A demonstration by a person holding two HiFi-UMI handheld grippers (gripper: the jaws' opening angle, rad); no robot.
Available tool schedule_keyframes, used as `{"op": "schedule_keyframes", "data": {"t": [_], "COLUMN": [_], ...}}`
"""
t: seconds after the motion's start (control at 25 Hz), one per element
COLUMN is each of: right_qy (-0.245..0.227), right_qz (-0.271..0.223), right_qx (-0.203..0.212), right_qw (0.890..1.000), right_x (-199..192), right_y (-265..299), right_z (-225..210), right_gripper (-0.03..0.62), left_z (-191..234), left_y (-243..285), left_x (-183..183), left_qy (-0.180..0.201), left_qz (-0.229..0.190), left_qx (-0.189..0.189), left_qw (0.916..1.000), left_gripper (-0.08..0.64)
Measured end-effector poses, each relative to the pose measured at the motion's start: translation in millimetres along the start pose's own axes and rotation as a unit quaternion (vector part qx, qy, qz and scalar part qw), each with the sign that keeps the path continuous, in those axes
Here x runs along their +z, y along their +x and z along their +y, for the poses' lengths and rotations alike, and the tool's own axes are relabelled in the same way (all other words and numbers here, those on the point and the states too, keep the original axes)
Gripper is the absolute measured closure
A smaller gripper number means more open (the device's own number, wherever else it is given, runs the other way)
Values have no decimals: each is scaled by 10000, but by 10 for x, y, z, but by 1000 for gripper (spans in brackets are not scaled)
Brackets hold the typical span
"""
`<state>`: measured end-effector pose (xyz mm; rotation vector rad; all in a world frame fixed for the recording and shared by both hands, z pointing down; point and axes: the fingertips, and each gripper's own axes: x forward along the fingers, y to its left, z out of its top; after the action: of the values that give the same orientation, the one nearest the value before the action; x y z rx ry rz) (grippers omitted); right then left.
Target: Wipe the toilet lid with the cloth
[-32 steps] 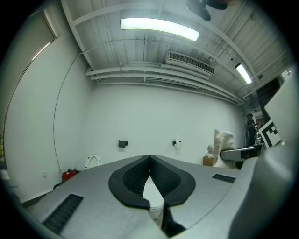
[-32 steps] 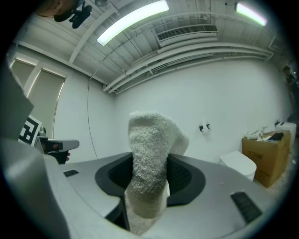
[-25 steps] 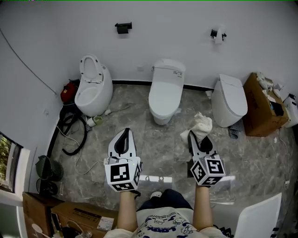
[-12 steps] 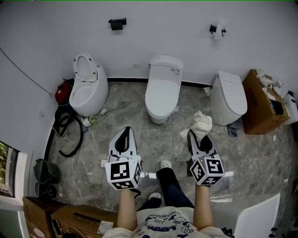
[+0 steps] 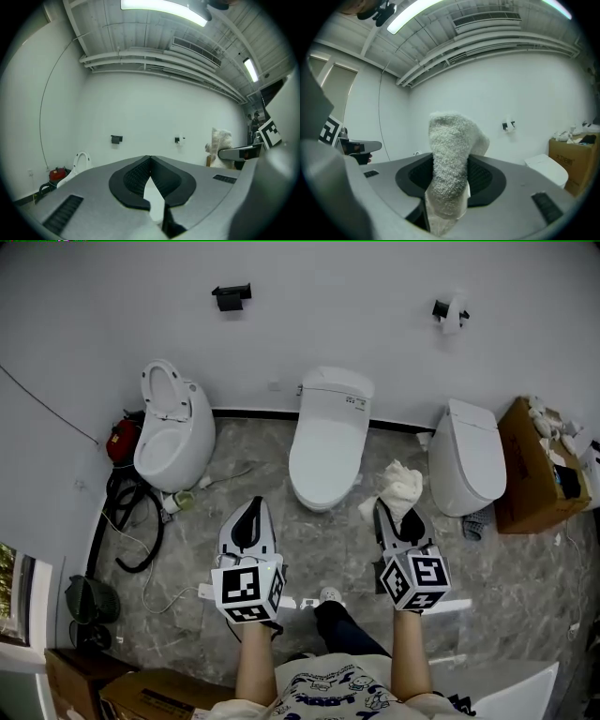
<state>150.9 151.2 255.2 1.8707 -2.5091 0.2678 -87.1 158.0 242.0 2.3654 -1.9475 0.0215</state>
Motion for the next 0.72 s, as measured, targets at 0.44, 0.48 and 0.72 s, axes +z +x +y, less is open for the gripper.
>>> {"op": "schedule_keyframes", "data": {"t": [0.44,0.48,0.72], "right_qy": [-63,-48,107], "right_qz": [-33,-4,165], "right_qx": [182,182,134], "right_qw": [9998,9998,9997], "right_x": [389,375,259], "right_y": [1395,1482,1943], "right_z": [-906,-970,-1210], "right_gripper": [410,410,410], "left_z": [-132,-127,-13], "left_y": [1582,1677,2134], "left_x": [227,207,53], "left_qy": [91,93,95], "left_qz": [-52,-18,246], "left_qx": [216,242,316], "left_qw": [9997,9997,9992], "left_gripper": [557,557,557]}}
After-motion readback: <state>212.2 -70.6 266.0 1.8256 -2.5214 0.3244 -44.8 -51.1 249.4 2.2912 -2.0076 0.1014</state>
